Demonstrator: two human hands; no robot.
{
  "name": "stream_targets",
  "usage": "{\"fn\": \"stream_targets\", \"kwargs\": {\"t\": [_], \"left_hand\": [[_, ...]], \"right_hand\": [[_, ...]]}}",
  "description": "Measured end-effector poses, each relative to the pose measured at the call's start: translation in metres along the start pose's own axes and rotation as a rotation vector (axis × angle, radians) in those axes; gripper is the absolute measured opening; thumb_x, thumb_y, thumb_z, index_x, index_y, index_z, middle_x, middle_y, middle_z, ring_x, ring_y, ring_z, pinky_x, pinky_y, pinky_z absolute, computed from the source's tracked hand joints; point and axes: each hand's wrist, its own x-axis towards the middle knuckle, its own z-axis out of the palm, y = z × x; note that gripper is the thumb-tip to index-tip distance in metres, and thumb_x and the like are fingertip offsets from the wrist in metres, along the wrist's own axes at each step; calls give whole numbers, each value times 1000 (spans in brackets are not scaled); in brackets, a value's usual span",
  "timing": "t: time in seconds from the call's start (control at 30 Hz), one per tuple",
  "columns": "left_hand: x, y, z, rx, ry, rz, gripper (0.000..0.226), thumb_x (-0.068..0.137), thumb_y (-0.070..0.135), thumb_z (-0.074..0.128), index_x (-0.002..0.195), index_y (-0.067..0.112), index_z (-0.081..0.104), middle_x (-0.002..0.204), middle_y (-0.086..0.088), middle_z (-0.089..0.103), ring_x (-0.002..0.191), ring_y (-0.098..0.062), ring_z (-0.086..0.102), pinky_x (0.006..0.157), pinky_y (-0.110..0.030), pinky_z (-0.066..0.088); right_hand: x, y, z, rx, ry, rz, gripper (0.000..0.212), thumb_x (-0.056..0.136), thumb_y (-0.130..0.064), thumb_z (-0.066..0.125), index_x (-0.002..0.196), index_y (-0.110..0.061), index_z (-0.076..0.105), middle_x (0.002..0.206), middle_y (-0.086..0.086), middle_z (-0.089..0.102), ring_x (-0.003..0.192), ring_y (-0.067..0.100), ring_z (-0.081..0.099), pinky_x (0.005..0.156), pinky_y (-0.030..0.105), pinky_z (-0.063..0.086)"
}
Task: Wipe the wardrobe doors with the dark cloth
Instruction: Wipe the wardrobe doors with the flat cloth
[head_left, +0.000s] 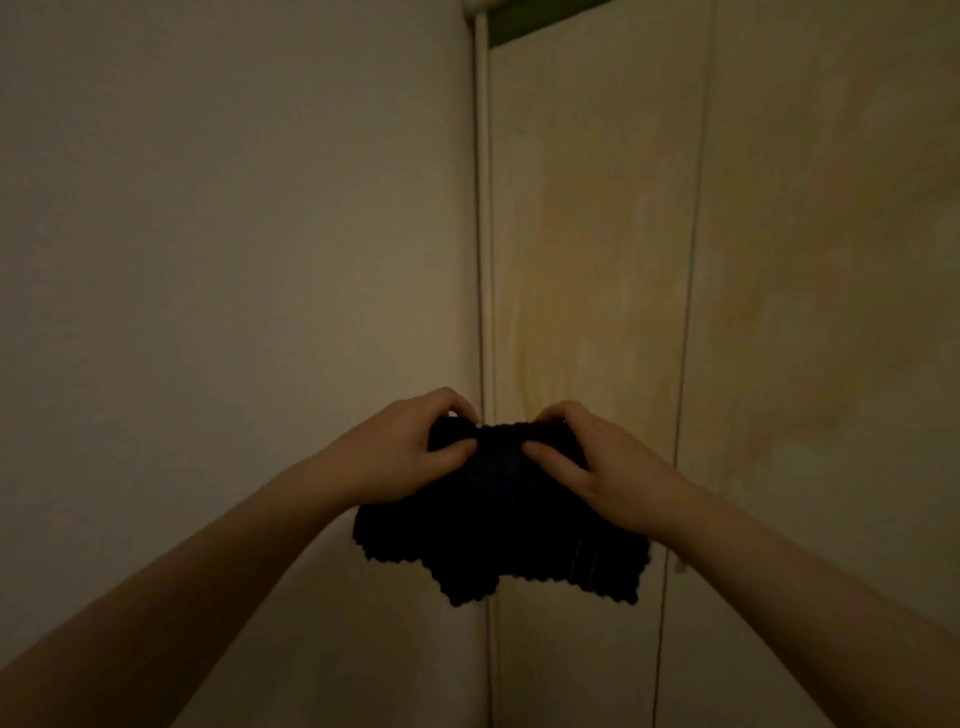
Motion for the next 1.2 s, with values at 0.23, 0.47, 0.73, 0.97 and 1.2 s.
{"fn": "stream_targets", "kwargs": {"t": [0.23, 0.47, 0.73, 0.97, 1.2], "left_hand": [[35, 20, -18, 47, -64, 148, 27, 93, 34, 59, 120, 34, 57, 108, 20, 60, 98, 9, 55, 76, -6, 44], [88, 14, -5, 523, 3, 151, 20, 97, 31, 51, 110, 17, 53, 104, -3, 61, 84, -14, 52, 68, -29, 43], [139, -17, -15, 551, 36, 203, 15, 95, 34, 54, 95, 19, 54, 93, 4, 55, 84, -14, 54, 71, -31, 46], [244, -57, 17, 50, 286, 0, 23, 99, 17, 44, 113, 17, 62, 110, -4, 62, 94, -19, 60, 80, -38, 54], [355, -78, 26, -307, 609, 104, 29, 94, 1, 30, 105, 27, 34, 100, 5, 45, 84, -12, 49, 65, -27, 44]], "right_hand": [[-17, 16, -64, -137, -114, 88, 52, 93, -43, 57, 137, -28, 33, 120, -10, 48, 97, 3, 55, 80, 17, 49], [11, 33, -69, -415, -249, 242, 49, 96, -44, 47, 135, -17, 34, 126, 1, 30, 119, 20, 36, 106, 39, 36], [60, 67, -91, -656, -1, 211, 23, 101, -17, 36, 119, -11, 48, 115, 5, 40, 108, 22, 40, 95, 33, 40], [141, 108, -77, -884, 502, -9, 21, 83, 3, 43, 100, -10, 46, 92, 4, 46, 79, 21, 43, 71, 33, 42], [239, 152, -98, -1268, 578, -129, 26, 80, -12, 57, 106, -9, 55, 93, 9, 51, 75, 24, 46, 64, 37, 47]]}}
